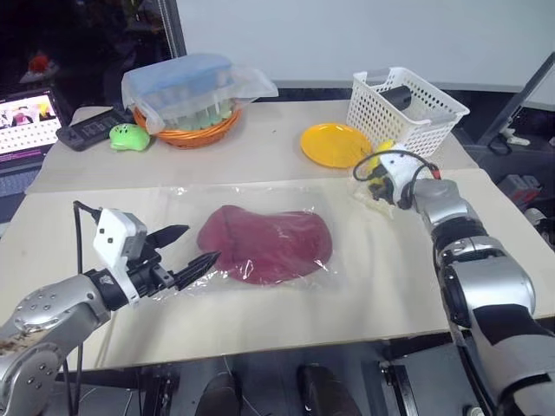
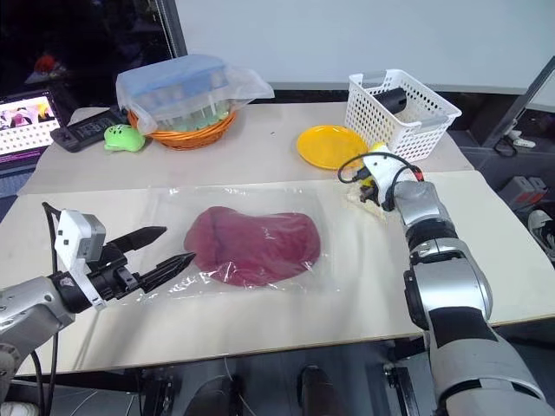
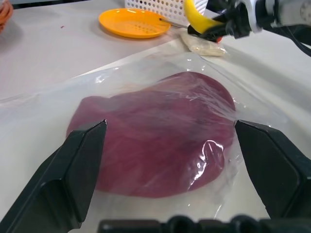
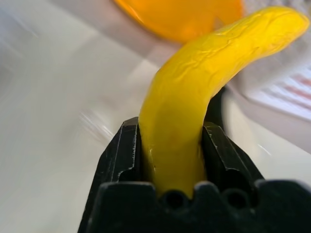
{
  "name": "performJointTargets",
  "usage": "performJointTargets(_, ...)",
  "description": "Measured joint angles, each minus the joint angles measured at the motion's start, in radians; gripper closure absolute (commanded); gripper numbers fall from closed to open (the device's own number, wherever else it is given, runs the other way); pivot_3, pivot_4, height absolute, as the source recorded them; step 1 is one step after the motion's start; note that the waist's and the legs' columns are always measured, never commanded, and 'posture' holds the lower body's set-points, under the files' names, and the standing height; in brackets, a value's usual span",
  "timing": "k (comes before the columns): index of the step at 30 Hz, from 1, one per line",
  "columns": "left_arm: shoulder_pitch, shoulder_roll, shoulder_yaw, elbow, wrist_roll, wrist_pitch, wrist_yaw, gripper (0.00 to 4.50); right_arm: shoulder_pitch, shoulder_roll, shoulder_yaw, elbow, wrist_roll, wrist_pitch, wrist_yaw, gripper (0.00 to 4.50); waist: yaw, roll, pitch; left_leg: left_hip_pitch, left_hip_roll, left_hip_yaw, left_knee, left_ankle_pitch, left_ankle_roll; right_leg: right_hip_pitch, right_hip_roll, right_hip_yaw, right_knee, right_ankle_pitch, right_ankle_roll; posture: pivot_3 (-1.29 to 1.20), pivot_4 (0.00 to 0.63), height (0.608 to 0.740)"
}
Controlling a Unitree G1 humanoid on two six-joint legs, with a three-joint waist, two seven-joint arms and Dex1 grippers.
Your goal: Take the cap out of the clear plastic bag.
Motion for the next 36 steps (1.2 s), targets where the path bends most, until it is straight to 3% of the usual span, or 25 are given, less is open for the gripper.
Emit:
performJointTargets(5,-0.003,-0.002,-0.001,0.000,0.011,0.000,0.002,0.00,0.000,-0.041,0.007,0.009,-0.043,-0.036,-0.011,0.05,-0.005,0.000,0.000,0.001,0.000,0.000,0.000,0.000,0.000,0.000,0.000,0.000,0.001,0.000,0.000,0.00,0.150,0.740)
performJointTargets(13,-0.075,0.006,-0.026,0.041,0.016,0.000,-0.025,0.00,-0.002,-0.090,-0.038,-0.062,-0.008,-0.023,0.130,0.05,-0.001,0.000,0.000,0.001,0.000,0.000,0.002,0.000,0.000,0.002,0.000,0.000,0.001,0.000,0.002,0.00,0.150,0.740)
performJointTargets(18,-0.126,0.021,-0.063,0.059,0.016,0.003,-0.053,0.00,0.024,-0.135,-0.093,-0.272,0.083,0.096,0.315,0.05,-0.001,0.000,0.000,0.001,0.000,-0.001,0.001,0.000,0.000,0.002,0.000,0.000,0.001,0.000,0.002,0.00,0.150,0.740)
performJointTargets(26,-0.203,0.040,-0.126,0.095,0.019,0.007,-0.089,0.00,0.342,-0.203,-0.071,-0.825,0.233,0.420,0.643,0.05,0.017,0.001,0.000,0.002,0.000,-0.001,0.003,0.000,0.000,0.003,0.000,-0.001,0.001,-0.001,0.005,0.00,0.150,0.740)
performJointTargets(36,-0.294,0.041,-0.204,0.137,0.049,0.008,-0.125,0.00,0.523,-0.244,-0.045,-1.132,0.357,0.612,0.753,0.05,0.026,0.001,0.001,0.004,0.000,-0.001,0.008,0.000,0.000,0.006,0.000,0.000,0.002,-0.003,0.008,0.00,0.150,0.740)
